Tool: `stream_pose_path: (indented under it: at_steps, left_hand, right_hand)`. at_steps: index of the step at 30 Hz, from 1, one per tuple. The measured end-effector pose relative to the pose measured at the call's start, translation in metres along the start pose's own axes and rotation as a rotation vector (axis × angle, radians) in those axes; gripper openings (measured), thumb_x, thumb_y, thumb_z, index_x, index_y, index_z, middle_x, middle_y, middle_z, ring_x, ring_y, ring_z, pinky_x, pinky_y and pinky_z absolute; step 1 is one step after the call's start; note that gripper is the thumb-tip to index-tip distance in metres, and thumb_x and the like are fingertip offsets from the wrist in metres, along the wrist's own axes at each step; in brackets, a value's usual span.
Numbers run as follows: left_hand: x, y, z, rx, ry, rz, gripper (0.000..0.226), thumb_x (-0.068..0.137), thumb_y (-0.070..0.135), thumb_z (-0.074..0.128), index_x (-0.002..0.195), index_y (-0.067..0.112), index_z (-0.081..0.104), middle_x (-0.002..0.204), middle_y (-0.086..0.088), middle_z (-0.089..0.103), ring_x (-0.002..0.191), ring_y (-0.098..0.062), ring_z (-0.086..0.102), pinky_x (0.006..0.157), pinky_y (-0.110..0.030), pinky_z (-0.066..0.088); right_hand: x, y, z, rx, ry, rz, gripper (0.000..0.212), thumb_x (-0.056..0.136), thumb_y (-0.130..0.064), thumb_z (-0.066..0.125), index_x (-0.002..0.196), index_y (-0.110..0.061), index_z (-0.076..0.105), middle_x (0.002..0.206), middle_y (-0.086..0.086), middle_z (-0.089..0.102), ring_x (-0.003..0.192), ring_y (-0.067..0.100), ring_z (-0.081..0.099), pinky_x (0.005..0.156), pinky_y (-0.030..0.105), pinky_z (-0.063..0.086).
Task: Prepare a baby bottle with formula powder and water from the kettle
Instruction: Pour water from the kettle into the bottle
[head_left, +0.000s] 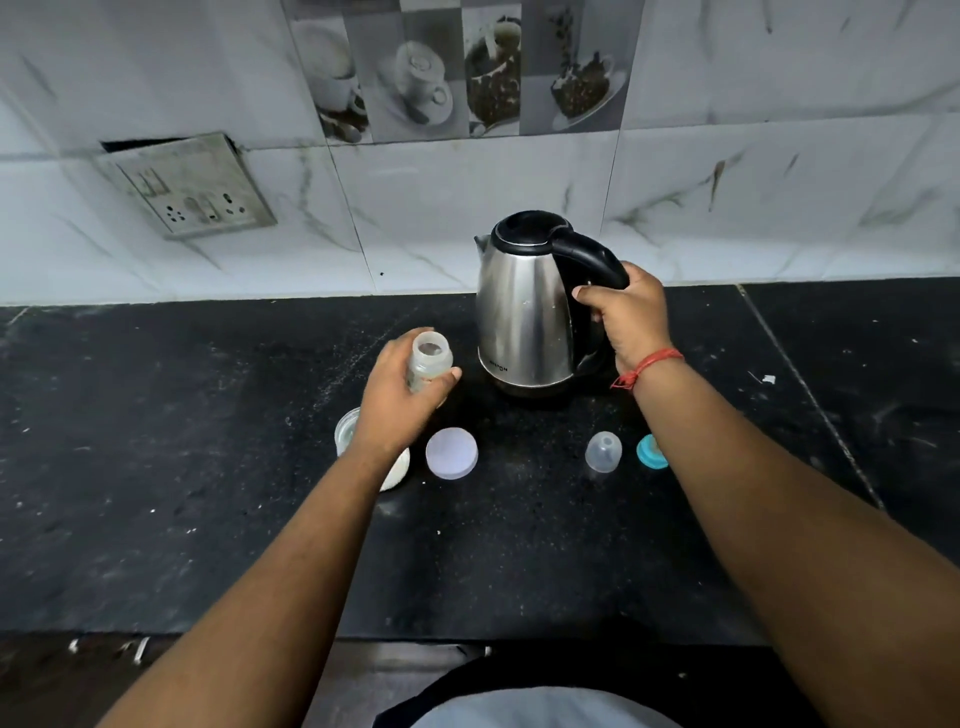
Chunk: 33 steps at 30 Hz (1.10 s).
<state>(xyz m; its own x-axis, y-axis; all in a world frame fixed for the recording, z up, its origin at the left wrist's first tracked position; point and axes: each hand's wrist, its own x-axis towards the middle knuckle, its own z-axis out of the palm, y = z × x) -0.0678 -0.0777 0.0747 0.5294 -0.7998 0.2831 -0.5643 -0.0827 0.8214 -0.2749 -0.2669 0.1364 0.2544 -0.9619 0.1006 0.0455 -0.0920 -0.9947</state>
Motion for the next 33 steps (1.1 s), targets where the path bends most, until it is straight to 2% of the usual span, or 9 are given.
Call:
stream_pose_path:
  at_steps: [4,5,9,12,17,19,21,27,33]
  left_hand:
    - [0.01,0.008,-0.018,0.028,0.037,-0.041,0.052,0.088,0.032,0.081,0.136,0.029,0.059,0.127,0.003,0.053,0.115,-0.008,0.053,0.098,-0.017,0.04]
    - [0.011,0.01,-0.021,0.024,0.05,-0.047,0.052,0.088,0.031,0.081,0.135,0.029,0.059,0.126,0.004,0.053,0.114,-0.008,0.054,0.098,-0.019,0.04]
    - [0.011,0.019,-0.026,0.007,0.035,-0.031,0.04,0.089,0.029,0.08,0.125,0.027,0.062,0.119,0.006,0.066,0.113,-0.017,0.062,0.1,-0.038,0.052]
    - [0.006,0.025,-0.025,-0.002,0.034,-0.016,0.038,0.089,0.029,0.079,0.123,0.029,0.061,0.114,0.01,0.068,0.107,-0.013,0.064,0.096,-0.037,0.054]
    - [-0.004,0.029,-0.024,0.011,0.025,-0.013,0.044,0.087,0.025,0.081,0.127,0.023,0.062,0.118,0.005,0.069,0.11,-0.015,0.064,0.098,-0.036,0.052]
    - [-0.01,0.03,-0.025,0.038,0.01,-0.022,0.05,0.087,0.024,0.081,0.133,0.021,0.061,0.124,0.001,0.068,0.115,-0.019,0.063,0.101,-0.037,0.05]
    - [-0.016,0.031,-0.025,0.06,-0.003,-0.016,0.052,0.087,0.022,0.082,0.135,0.019,0.061,0.127,-0.002,0.068,0.118,-0.02,0.062,0.104,-0.04,0.049]
    - [-0.028,0.027,-0.028,0.107,-0.052,-0.026,0.056,0.086,0.021,0.082,0.137,0.02,0.061,0.124,-0.005,0.068,0.117,-0.024,0.062,0.104,-0.047,0.049]
    - [-0.033,0.022,-0.03,0.177,-0.058,-0.013,0.06,0.084,0.024,0.084,0.139,0.02,0.06,0.125,-0.006,0.068,0.117,-0.027,0.062,0.104,-0.048,0.048]
  right_hand:
    - [-0.009,-0.029,-0.005,0.08,0.003,-0.059,0.023,0.069,0.0,0.076,0.074,-0.021,0.067,0.061,-0.012,0.063,0.052,0.004,0.056,0.049,0.019,0.044]
    - [-0.012,-0.036,-0.008,0.087,-0.001,-0.077,0.023,0.068,0.0,0.076,0.074,-0.021,0.067,0.06,-0.011,0.062,0.052,0.005,0.055,0.049,0.019,0.043]
    - [-0.021,-0.06,-0.02,0.064,-0.04,-0.144,0.02,0.064,-0.005,0.078,0.072,-0.02,0.066,0.058,-0.01,0.059,0.047,0.008,0.048,0.046,0.021,0.038]
    - [-0.029,-0.07,-0.026,0.031,-0.089,-0.162,0.022,0.062,-0.003,0.077,0.068,-0.021,0.065,0.057,-0.006,0.056,0.046,0.013,0.042,0.046,0.021,0.033]
    - [-0.043,-0.076,-0.033,-0.091,-0.21,-0.185,0.02,0.06,-0.007,0.078,0.067,-0.023,0.07,0.054,-0.009,0.057,0.045,0.009,0.046,0.046,0.02,0.037]
    - [-0.047,-0.076,-0.032,-0.145,-0.247,-0.187,0.019,0.058,-0.008,0.078,0.074,-0.013,0.069,0.054,-0.01,0.056,0.045,0.007,0.047,0.047,0.021,0.037]
    - [-0.051,-0.078,-0.03,-0.226,-0.273,-0.203,0.027,0.055,-0.011,0.079,0.077,-0.003,0.066,0.054,-0.01,0.054,0.047,0.008,0.046,0.052,0.026,0.036]
    - [-0.058,-0.087,-0.024,-0.399,-0.335,-0.228,0.018,0.055,-0.015,0.078,0.066,-0.018,0.063,0.051,-0.013,0.054,0.048,0.004,0.047,0.055,0.026,0.036]
    - [-0.053,-0.095,-0.021,-0.541,-0.369,-0.244,0.021,0.063,-0.007,0.082,0.07,-0.017,0.065,0.059,-0.007,0.055,0.054,0.008,0.05,0.058,0.028,0.038]
